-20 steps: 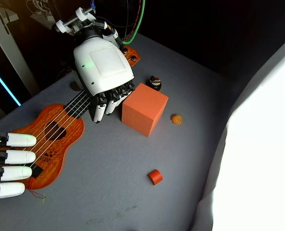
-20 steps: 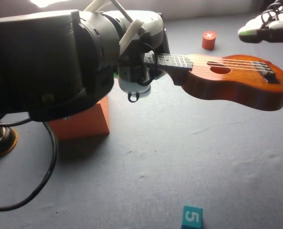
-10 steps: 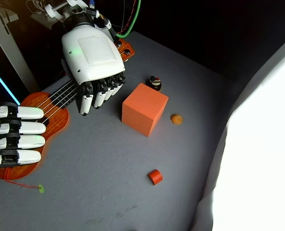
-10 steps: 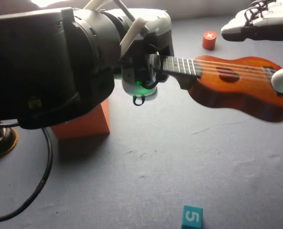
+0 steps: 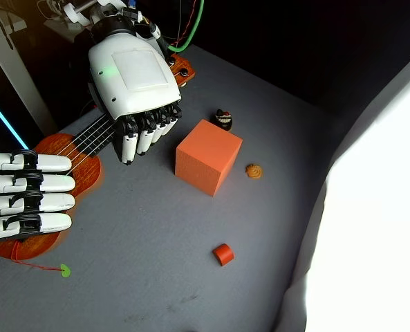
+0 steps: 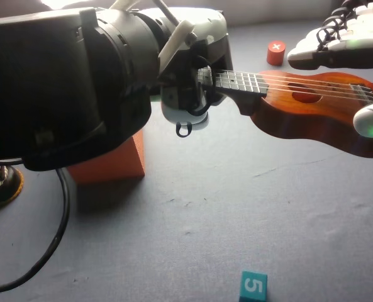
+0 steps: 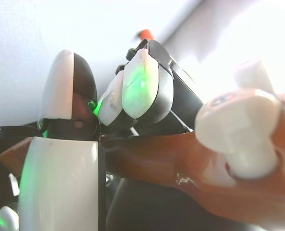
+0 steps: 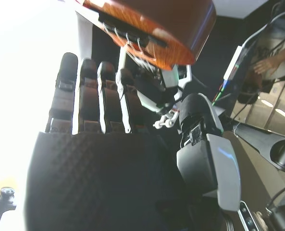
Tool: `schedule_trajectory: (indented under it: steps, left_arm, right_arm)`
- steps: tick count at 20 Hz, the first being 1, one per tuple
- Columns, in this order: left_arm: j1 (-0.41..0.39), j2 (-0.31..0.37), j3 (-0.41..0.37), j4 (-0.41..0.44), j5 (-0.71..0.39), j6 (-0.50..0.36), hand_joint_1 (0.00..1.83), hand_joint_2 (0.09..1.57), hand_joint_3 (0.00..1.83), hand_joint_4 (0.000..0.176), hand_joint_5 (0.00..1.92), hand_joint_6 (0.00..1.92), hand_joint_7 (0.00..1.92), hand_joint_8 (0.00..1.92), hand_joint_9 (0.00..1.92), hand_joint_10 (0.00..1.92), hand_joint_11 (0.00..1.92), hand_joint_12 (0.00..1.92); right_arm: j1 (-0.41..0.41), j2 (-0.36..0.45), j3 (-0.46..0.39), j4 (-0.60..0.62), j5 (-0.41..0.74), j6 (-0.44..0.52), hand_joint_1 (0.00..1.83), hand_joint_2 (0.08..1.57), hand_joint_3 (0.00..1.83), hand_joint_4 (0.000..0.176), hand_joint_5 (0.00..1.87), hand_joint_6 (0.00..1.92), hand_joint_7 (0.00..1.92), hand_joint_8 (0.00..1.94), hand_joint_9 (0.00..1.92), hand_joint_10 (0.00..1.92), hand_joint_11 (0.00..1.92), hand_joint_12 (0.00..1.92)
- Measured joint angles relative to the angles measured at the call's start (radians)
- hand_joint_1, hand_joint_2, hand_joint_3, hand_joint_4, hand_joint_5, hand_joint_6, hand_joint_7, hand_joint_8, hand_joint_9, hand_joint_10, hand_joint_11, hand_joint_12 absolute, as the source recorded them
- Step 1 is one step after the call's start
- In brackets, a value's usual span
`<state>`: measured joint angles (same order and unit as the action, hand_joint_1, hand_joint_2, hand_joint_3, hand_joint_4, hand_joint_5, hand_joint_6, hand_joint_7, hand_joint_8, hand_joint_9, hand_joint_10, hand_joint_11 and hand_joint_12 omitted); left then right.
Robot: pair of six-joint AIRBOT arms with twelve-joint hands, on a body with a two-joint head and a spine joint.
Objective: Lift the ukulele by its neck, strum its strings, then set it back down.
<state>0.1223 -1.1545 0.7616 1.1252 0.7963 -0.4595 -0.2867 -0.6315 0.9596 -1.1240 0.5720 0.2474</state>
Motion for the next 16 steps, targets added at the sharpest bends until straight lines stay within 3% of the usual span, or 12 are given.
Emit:
schedule_trajectory:
  steps: [2,4,6,7,10,13,16]
  left_arm:
    - [-0.004,0.0,0.0,0.003,-0.001,0.0,1.45,1.18,0.0,0.088,1.15,1.92,1.29,1.92,1.42,1.92,1.49,1.92]
    - [-0.004,0.0,0.0,0.002,0.0,0.0,1.46,1.19,0.01,0.091,1.17,1.92,1.29,1.92,1.42,1.92,1.5,1.92]
    - [-0.004,0.0,0.0,0.003,0.0,0.0,1.49,1.18,0.0,0.106,1.19,1.92,1.3,1.92,1.42,1.92,1.5,1.92]
    - [-0.004,0.0,0.0,0.002,0.0,0.003,1.49,1.18,0.0,0.11,1.19,1.92,1.3,1.92,1.42,1.92,1.5,1.92]
    - [-0.004,0.0,0.0,0.002,0.0,0.003,1.48,1.17,0.0,0.122,1.16,1.92,1.27,1.92,1.42,1.92,1.5,1.92]
    - [-0.004,0.0,0.0,0.002,0.0,0.007,1.48,1.17,0.0,0.132,1.18,1.92,1.3,1.92,1.42,1.92,1.49,1.92]
    - [-0.004,0.0,0.0,0.002,0.0,0.007,1.48,1.18,0.0,0.142,1.18,1.92,1.3,1.92,1.42,1.92,1.5,1.92]
  right_arm:
    - [-0.005,0.0,-0.001,-0.003,0.0,0.003,0.0,1.3,0.0,0.0,0.16,0.0,0.15,0.0,0.1,0.13,0.0,0.51]
    - [-0.005,0.0,-0.008,0.0,0.0,0.003,0.0,1.3,0.0,0.0,0.16,0.0,0.15,0.0,0.11,0.14,0.0,0.56]
    - [-0.011,0.0,-0.013,0.001,0.005,0.003,0.0,1.3,0.0,0.0,0.18,0.01,0.16,0.0,0.12,0.15,0.0,0.66]
    - [-0.011,0.0,-0.014,-0.001,0.005,0.003,0.0,1.3,0.0,0.0,0.16,0.0,0.15,0.0,0.11,0.14,0.0,0.59]
    - [-0.011,0.015,-0.034,0.001,0.002,0.003,0.0,1.29,0.0,0.0,0.18,0.01,0.15,0.0,0.11,0.15,0.0,0.66]
    - [-0.011,0.029,-0.056,-0.016,0.001,0.003,0.0,1.3,0.0,0.0,0.17,0.0,0.14,0.0,0.09,0.14,0.0,0.49]
    - [0.007,0.049,-0.079,-0.024,0.004,0.008,0.0,1.29,0.0,0.0,0.17,0.01,0.14,0.0,0.1,0.15,0.0,0.53]
